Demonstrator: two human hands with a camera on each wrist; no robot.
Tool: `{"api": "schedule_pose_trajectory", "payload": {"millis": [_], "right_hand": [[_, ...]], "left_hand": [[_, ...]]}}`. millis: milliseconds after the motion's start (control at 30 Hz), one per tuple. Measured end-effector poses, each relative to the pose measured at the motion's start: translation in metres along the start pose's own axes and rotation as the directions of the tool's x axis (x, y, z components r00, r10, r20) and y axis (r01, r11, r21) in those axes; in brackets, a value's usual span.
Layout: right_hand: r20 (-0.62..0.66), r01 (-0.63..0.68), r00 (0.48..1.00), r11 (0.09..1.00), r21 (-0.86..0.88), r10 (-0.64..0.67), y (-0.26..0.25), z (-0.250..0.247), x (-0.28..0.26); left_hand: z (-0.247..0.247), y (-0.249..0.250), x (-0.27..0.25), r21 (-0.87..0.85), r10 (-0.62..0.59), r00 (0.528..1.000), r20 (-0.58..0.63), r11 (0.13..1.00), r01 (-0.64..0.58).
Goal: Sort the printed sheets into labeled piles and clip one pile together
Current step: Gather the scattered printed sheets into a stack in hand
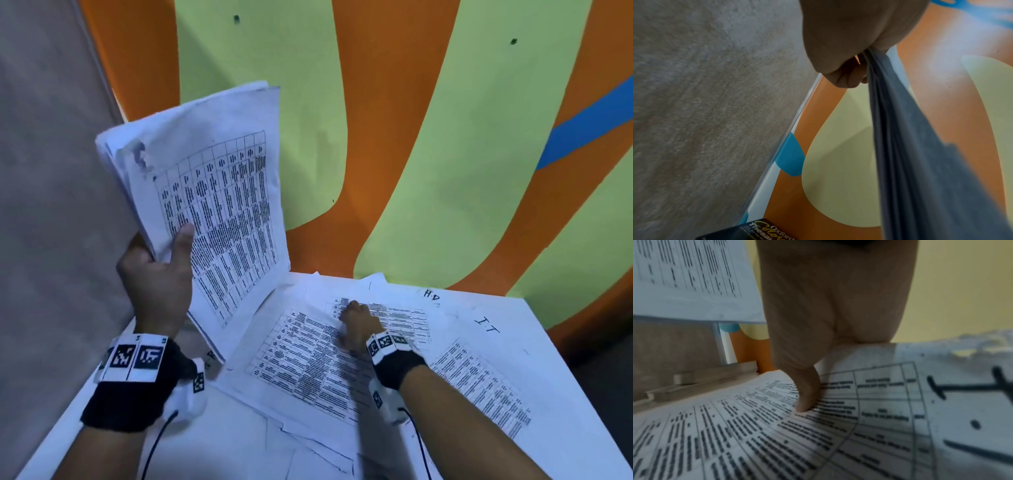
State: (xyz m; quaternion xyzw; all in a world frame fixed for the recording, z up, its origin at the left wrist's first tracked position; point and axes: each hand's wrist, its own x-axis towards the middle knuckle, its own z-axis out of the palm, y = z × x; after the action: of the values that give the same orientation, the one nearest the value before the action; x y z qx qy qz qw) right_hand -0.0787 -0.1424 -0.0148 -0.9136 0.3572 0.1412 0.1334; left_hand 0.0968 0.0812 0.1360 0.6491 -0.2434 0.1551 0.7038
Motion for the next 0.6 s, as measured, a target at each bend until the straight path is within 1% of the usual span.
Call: {"api": "schedule_pose_trajectory", "payload": {"millis": [33, 67, 167, 200, 300, 367, 433, 500, 533, 600], "right_hand": [[0.010, -0.001, 1.000, 1.000, -0.016, 0.002, -0.001, 0.000, 0.001], [0.018, -0.005, 1.000, 1.000, 0.007, 0.004, -0.003, 0.000, 0.002], [0.064, -0.034, 0.998, 0.986, 0.166, 0.023, 0.000, 0.000, 0.004], [0.061, -0.035, 0.998, 0.980, 0.194, 0.024, -0.001, -0.001, 0.001], [-0.033, 0.034, 0.999, 0.974, 0.223, -0.028, -0.003, -0.006, -0.012], [-0.073, 0.055, 0.997, 0.956, 0.287, -0.035, 0.000, -0.015, -0.026], [-0.125, 0.058, 0.992, 0.926, 0.373, -0.012, 0.011, -0.029, -0.044], [-0.231, 0.070, 0.972, 0.867, 0.493, 0.053, 0.028, -0.046, -0.067], [-0.275, 0.072, 0.955, 0.815, 0.575, 0.109, 0.038, -0.052, -0.079], [-0.333, 0.086, 0.907, 0.659, 0.748, 0.259, 0.067, -0.060, -0.104]], "left_hand": [[-0.001, -0.001, 0.001, 0.006, -0.003, 1.000, -0.001, 1.000, 0.003], [-0.003, -0.001, 0.001, 0.009, -0.009, 1.000, 0.000, 1.000, 0.009], [-0.002, -0.003, 0.000, 0.011, -0.004, 1.000, 0.018, 1.000, 0.004], [-0.002, -0.002, -0.001, 0.016, -0.002, 1.000, 0.023, 1.000, 0.002], [0.004, -0.001, -0.003, 0.001, 0.001, 1.000, 0.031, 1.000, -0.001], [0.006, 0.001, -0.003, -0.048, -0.009, 1.000, 0.004, 0.999, 0.009], [0.012, 0.007, -0.003, -0.100, -0.008, 0.999, -0.049, 0.995, 0.003], [0.019, 0.021, -0.005, -0.130, 0.018, 0.997, -0.081, 0.991, -0.029], [0.023, 0.028, -0.007, -0.137, 0.020, 0.997, -0.071, 0.990, -0.030], [0.031, 0.029, -0.009, -0.082, 0.042, 0.997, -0.069, 0.995, -0.048]]}}
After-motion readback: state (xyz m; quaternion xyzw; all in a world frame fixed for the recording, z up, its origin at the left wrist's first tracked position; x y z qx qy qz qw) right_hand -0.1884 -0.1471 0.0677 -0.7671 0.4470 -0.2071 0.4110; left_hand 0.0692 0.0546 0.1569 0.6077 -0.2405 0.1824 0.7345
